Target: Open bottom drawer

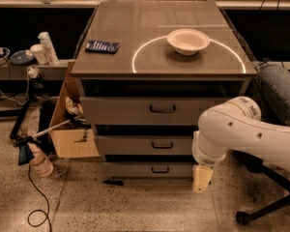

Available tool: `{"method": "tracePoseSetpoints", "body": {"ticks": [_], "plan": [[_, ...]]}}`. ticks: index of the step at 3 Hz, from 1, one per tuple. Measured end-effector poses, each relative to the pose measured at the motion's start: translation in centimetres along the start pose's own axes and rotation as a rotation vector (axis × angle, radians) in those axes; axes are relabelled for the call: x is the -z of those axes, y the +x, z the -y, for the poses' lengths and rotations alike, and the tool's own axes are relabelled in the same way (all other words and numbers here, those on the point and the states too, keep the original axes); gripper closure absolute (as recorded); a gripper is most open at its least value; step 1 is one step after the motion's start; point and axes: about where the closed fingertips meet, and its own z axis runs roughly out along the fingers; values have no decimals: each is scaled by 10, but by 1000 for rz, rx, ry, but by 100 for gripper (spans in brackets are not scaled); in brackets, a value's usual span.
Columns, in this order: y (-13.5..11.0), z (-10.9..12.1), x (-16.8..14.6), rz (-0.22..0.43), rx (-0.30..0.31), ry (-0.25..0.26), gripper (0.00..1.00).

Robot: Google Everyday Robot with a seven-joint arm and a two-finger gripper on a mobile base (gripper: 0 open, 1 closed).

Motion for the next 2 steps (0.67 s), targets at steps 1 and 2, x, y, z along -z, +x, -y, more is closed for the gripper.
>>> {"method": "tracePoseSetpoints", "body": {"ticks": [1, 2], "plan": [[1, -3, -21, -14, 4, -22, 0], [2, -11, -51, -43, 8, -72, 0]]}}
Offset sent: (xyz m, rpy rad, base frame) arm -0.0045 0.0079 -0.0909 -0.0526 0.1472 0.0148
